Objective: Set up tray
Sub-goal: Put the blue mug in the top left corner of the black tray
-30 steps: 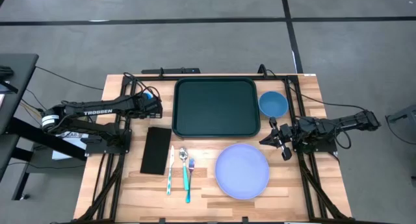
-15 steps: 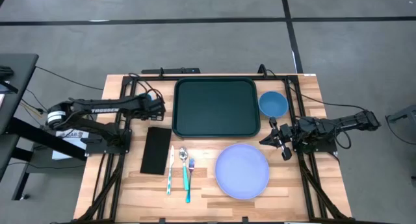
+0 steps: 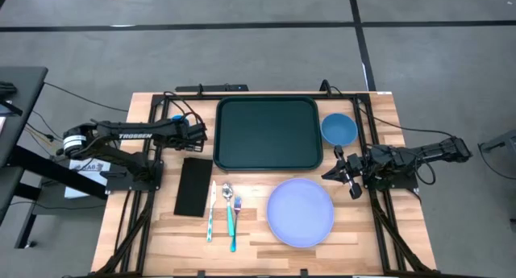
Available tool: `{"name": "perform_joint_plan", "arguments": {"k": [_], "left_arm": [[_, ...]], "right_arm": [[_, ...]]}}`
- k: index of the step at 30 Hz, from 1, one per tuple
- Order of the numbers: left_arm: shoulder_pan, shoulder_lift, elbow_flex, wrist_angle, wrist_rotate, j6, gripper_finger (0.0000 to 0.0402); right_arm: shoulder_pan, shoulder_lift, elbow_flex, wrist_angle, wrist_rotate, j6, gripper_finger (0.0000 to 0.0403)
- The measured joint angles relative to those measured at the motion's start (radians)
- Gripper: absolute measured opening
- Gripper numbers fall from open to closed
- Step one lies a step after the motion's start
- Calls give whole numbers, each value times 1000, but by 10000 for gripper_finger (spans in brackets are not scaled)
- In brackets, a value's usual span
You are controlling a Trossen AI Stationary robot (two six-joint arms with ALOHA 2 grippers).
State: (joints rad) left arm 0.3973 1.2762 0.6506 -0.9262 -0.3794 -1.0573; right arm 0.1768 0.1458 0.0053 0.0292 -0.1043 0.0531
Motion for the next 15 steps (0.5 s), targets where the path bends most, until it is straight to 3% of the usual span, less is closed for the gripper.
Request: {"name": "perform_joint_plan", "arguments": {"k": [8, 15], "left_arm": [[0, 0, 0, 0, 7, 27, 87], [0, 0, 0, 0, 5, 27, 49]], "right_arm": [[0, 0, 0, 0, 0, 0, 5], [0, 0, 0, 0, 0, 0, 5]]}}
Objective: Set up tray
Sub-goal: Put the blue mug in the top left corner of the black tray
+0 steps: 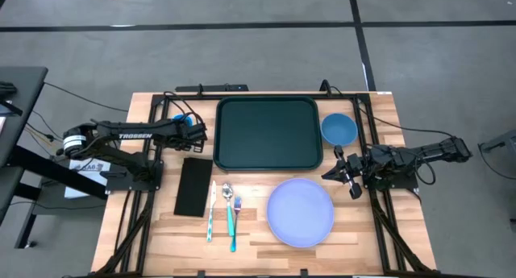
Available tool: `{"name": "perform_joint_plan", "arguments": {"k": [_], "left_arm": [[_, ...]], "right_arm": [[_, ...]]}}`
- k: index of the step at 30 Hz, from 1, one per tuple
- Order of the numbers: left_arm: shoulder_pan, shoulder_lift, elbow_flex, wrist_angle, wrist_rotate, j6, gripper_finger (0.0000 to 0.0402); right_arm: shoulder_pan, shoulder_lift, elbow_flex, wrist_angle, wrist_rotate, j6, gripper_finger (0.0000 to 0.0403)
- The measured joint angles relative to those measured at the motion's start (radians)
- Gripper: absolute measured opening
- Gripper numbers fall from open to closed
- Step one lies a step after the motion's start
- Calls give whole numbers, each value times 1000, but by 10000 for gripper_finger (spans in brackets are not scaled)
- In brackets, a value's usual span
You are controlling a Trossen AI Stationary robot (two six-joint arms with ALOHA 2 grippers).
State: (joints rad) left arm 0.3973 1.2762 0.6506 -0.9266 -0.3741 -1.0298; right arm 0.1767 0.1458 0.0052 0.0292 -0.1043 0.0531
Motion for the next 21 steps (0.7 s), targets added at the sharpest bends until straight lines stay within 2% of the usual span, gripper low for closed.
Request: {"name": "perform_joint_plan", "arguments": {"k": [12, 21], "left_arm": [[-1, -2, 13, -8, -8, 0, 52], [-2, -121, 86, 6, -30, 31, 48]], "right_arm": [[0, 0, 0, 0, 0, 0, 5], [0, 0, 0, 0, 0, 0, 5]]}}
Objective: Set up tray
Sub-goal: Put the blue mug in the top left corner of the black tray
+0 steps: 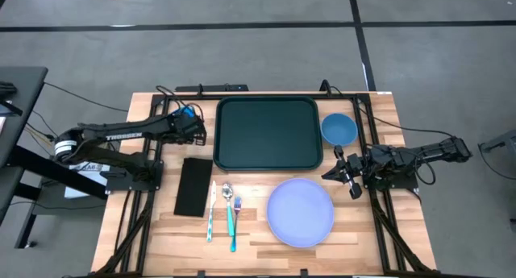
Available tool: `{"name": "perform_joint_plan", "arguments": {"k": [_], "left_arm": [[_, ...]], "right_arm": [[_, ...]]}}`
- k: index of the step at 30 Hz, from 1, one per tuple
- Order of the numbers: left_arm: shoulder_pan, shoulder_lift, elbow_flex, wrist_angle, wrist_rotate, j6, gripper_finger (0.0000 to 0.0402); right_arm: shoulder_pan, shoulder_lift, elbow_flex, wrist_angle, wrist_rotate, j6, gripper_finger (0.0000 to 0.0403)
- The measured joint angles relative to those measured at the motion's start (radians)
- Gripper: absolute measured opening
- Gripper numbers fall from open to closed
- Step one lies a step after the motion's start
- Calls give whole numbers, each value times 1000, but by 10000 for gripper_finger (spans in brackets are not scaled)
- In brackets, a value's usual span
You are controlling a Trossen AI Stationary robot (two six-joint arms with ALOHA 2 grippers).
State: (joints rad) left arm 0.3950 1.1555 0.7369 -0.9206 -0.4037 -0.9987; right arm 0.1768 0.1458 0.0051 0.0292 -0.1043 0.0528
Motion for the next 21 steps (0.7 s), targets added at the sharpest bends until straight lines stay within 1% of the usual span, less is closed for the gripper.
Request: {"name": "perform_joint_plan", "arguments": {"k": [4, 6, 9, 12, 14, 18, 21], "left_arm": [[-1, -44, 21, 27, -3, 8, 46], [-2, -52, 26, 89, -1, 35, 46], [-3, -52, 27, 227, 9, 112, 46], [0, -32, 27, 390, 47, 194, 46], [7, -17, 27, 463, 64, 250, 46], [38, 27, 28, 549, 98, 366, 46], [73, 68, 28, 615, 171, 466, 45]], "right_arm": [[0, 0, 0, 0, 0, 0, 5], [0, 0, 0, 0, 0, 0, 5], [0, 0, 0, 0, 0, 0, 5], [0, 0, 0, 0, 0, 0, 5], [0, 0, 0, 0, 0, 0, 5], [0, 0, 0, 0, 0, 0, 5], [0, 0, 0, 0, 0, 0, 5]]}}
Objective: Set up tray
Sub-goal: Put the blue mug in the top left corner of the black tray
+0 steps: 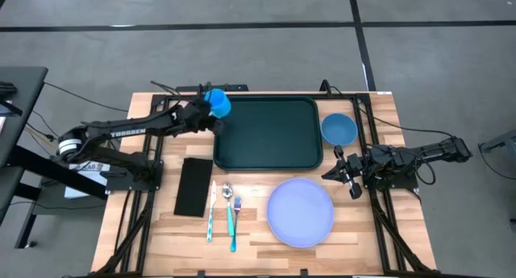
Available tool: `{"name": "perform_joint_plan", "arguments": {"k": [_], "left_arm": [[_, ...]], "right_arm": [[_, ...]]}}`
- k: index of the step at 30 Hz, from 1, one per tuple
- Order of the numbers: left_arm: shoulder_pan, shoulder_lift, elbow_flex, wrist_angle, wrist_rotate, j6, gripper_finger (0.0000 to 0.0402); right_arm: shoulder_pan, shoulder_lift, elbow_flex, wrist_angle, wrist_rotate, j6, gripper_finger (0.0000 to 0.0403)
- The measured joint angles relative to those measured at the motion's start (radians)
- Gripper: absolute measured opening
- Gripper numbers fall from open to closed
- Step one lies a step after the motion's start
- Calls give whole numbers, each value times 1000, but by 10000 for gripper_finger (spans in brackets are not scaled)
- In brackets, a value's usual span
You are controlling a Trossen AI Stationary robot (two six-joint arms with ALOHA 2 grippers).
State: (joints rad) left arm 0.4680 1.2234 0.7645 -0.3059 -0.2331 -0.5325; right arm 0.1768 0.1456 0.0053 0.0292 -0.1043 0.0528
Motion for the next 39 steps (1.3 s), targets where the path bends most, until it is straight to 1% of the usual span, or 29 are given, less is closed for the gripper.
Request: {"name": "perform_joint_plan", "arguments": {"k": [2, 4, 9, 12, 14, 16, 24, 29, 31, 39], "left_arm": [[30, 26, 0, 43, 57, 64, 45], [63, 54, 12, 58, 91, 124, 45], [118, 121, 77, 61, 123, 324, 41], [126, 161, 116, 57, 129, 452, 28], [128, 190, 140, 58, 134, 509, 15], [128, 218, 157, 73, 140, 533, 5], [126, 269, 159, 123, 164, 535, 6], [103, 268, 159, 188, 254, 537, 5], [92, 268, 159, 218, 306, 552, 7], [51, 268, 159, 297, 510, 681, 3]], "right_arm": [[0, 0, 0, 0, 0, 0, 5], [0, 0, 0, 0, 0, 0, 5], [0, 0, 0, 0, 0, 0, 5], [0, 0, 0, 0, 0, 0, 5], [0, 0, 0, 0, 0, 0, 5], [0, 0, 0, 0, 0, 0, 5], [0, 0, 0, 0, 0, 0, 5], [0, 0, 0, 0, 0, 0, 5], [0, 0, 0, 0, 0, 0, 5], [0, 0, 0, 0, 0, 0, 5]]}}
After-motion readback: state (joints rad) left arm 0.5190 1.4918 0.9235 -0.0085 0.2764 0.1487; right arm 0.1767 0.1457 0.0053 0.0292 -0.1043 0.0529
